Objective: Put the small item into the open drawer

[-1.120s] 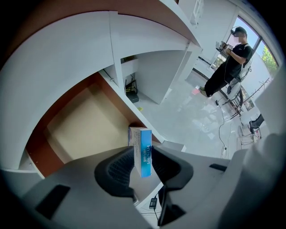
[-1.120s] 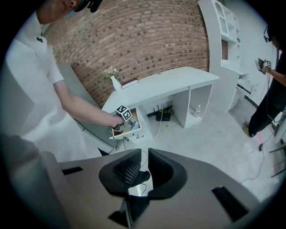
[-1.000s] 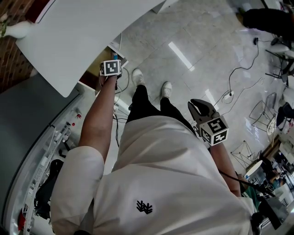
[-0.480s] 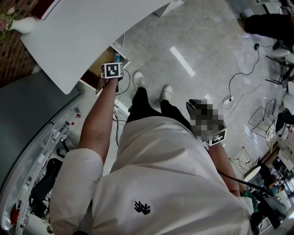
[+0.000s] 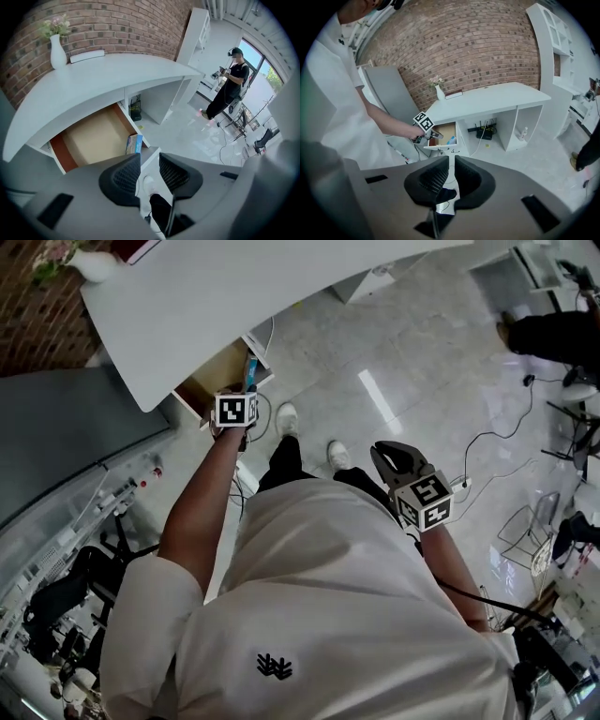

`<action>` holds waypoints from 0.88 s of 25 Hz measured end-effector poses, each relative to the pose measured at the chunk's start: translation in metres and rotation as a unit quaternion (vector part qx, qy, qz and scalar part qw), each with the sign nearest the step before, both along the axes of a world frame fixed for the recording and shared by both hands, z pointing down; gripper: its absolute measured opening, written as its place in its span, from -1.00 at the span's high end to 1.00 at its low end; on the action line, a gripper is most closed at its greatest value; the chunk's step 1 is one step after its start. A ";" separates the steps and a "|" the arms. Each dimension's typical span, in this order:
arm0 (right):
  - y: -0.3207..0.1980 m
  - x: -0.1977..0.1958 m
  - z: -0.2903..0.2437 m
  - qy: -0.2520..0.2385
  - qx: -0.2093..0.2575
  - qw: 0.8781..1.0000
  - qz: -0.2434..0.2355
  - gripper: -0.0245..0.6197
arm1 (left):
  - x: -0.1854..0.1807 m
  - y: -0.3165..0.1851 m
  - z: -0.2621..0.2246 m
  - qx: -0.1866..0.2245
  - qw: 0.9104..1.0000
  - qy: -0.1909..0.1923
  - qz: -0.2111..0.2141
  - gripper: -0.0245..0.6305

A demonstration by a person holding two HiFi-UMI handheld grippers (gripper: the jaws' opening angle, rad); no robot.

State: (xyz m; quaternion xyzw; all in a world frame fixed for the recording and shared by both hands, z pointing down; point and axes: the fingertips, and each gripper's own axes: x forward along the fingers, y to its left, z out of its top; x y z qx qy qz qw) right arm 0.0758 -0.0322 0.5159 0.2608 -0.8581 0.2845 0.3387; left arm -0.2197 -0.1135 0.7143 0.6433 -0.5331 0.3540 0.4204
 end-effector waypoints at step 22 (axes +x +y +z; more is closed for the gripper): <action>0.067 0.072 -0.040 -0.064 0.042 0.979 -0.190 0.80 | 0.190 0.171 -0.176 0.128 0.979 0.148 -0.056 0.83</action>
